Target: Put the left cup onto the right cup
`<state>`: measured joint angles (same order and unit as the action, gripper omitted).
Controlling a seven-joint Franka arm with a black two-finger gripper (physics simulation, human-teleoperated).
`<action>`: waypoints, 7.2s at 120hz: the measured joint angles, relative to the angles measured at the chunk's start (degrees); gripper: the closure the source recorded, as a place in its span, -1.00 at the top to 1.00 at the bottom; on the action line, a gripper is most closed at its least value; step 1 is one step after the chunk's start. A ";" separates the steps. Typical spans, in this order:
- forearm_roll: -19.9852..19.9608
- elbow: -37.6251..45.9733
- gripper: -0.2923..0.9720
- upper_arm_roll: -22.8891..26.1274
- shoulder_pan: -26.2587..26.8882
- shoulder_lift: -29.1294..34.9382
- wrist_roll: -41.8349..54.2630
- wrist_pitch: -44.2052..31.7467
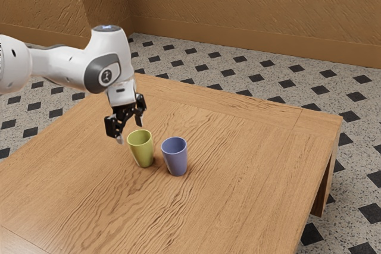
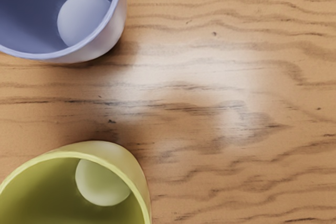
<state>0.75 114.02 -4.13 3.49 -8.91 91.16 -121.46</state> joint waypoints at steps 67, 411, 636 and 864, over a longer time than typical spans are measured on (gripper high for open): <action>0.18 0.63 0.54 0.00 -1.22 -1.60 1.11 -1.35; -0.04 3.96 -0.04 -0.02 -1.82 -4.15 0.49 -9.47; 0.04 4.39 -0.42 -0.09 -1.93 -4.76 0.36 -11.95; 0.30 5.19 -0.70 -0.09 -0.89 5.88 1.19 -9.70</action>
<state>1.05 119.21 -4.22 2.60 -3.03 92.34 -131.16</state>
